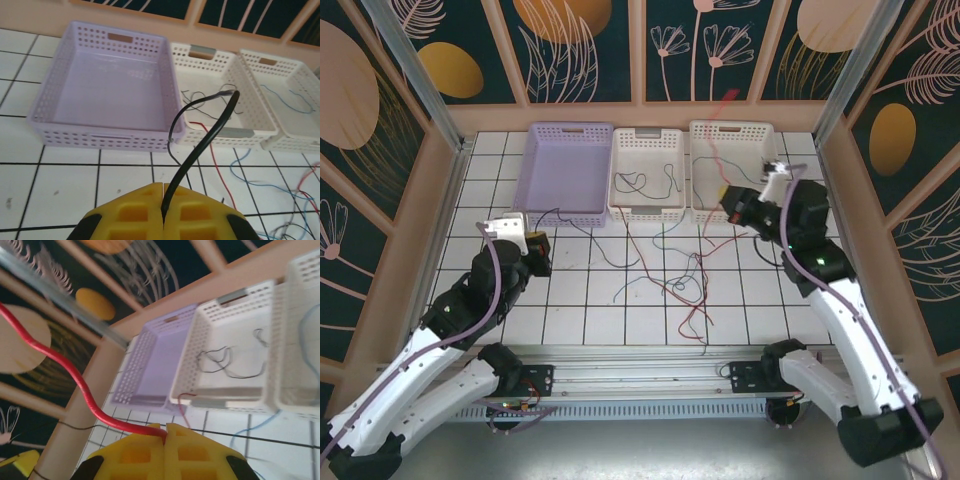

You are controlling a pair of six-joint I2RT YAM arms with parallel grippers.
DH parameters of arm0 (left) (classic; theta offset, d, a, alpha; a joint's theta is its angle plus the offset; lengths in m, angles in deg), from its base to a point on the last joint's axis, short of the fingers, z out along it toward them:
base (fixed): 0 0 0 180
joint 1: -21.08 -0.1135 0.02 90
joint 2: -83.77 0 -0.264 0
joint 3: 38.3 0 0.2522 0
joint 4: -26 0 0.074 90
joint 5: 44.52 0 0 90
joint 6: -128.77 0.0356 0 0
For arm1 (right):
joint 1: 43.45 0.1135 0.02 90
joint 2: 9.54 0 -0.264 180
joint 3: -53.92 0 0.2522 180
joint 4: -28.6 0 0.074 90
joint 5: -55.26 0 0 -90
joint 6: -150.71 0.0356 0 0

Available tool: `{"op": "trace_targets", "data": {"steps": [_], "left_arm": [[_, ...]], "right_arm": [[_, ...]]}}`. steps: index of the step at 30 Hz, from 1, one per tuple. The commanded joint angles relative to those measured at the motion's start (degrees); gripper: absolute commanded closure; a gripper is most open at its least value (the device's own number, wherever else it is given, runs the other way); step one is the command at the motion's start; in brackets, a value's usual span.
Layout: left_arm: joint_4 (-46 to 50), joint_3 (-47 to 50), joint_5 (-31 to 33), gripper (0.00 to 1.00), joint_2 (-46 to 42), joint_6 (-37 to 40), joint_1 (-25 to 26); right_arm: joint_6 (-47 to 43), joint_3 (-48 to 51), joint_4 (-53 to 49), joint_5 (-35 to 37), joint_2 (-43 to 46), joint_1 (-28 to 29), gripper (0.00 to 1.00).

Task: Untangle the cables

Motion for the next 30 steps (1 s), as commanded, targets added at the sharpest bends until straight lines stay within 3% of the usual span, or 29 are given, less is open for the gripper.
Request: {"op": "trace_targets", "data": {"steps": [1, 4, 21, 30], "left_arm": [[-4.3, 1.9, -3.8, 1.0, -0.9, 2.3, -0.3], [-4.4, 2.6, -4.1, 1.0, -1.0, 2.7, -0.2], [-5.7, 3.9, -6.4, 1.0, 0.4, 4.8, -0.2], [-5.8, 4.0, -6.6, 1.0, 1.7, 5.3, -0.3]], "right_arm": [[-2.4, -6.0, 5.7, 4.6, -6.2, 6.8, 1.0], [-2.6, -10.8, 8.3, 6.4, -14.4, 10.8, 1.0], [2.5, -48.0, 18.8, 1.6, -62.1, 17.2, 1.0], [4.4, -71.6, 12.9, 3.5, -84.5, 19.1, 1.0]]}}
